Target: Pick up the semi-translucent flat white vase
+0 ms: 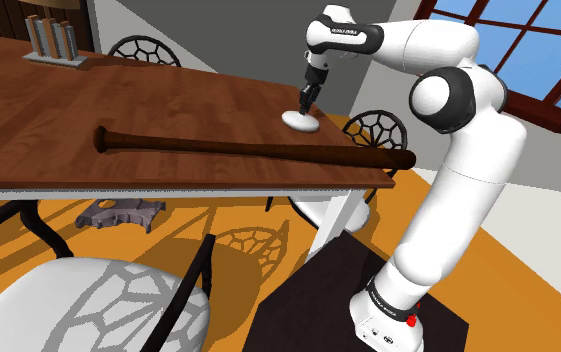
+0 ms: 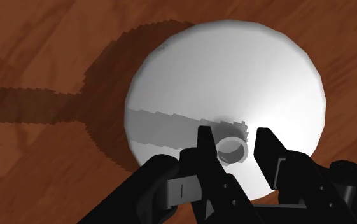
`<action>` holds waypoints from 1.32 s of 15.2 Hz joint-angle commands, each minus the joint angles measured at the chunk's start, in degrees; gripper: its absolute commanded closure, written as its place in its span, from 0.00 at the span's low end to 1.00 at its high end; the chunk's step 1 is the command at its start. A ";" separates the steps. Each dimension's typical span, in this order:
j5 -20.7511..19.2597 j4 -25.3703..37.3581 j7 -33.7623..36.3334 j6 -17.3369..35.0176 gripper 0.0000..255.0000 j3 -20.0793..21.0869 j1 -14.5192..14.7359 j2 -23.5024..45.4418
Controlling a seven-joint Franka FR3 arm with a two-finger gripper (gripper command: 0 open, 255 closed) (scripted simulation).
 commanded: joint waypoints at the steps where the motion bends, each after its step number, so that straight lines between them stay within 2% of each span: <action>1: 0.00 -0.05 0.02 0.07 1.00 0.01 0.01 0.01; 8: -0.01 -0.15 -0.05 0.07 1.00 -0.02 -0.02 -0.09; 20: 0.53 12.16 -0.32 -10.09 1.00 -0.21 -0.57 2.11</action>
